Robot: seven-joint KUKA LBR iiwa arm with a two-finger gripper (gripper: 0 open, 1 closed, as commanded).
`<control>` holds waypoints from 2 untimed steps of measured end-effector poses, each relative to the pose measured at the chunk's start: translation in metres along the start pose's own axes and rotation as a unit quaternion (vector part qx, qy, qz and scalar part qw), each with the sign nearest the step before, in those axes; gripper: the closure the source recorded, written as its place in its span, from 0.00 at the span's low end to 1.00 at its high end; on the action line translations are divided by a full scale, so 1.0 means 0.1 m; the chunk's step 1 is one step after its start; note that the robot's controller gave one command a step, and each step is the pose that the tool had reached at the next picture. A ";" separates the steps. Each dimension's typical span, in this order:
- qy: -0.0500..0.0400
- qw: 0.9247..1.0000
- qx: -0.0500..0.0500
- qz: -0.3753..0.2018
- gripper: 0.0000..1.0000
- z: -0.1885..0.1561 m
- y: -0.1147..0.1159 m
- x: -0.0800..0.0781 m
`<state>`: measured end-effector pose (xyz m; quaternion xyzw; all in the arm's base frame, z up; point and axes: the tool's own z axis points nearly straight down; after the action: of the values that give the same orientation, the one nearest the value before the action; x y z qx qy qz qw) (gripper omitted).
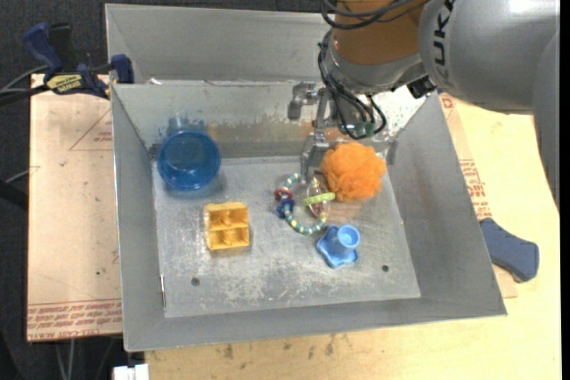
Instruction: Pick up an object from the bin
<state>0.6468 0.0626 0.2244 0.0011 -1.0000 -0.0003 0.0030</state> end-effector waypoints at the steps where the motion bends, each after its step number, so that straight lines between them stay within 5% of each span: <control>1: -0.004 1.000 0.000 0.001 0.00 -0.05 0.00 -0.01; 2: -0.007 1.000 0.000 0.000 0.00 0.49 0.21 -0.01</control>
Offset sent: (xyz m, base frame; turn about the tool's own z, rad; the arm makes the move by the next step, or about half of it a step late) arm -0.0025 0.0415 -0.1070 -0.0020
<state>0.6479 0.0835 0.1752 0.0015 -1.0000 -0.0007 -0.0041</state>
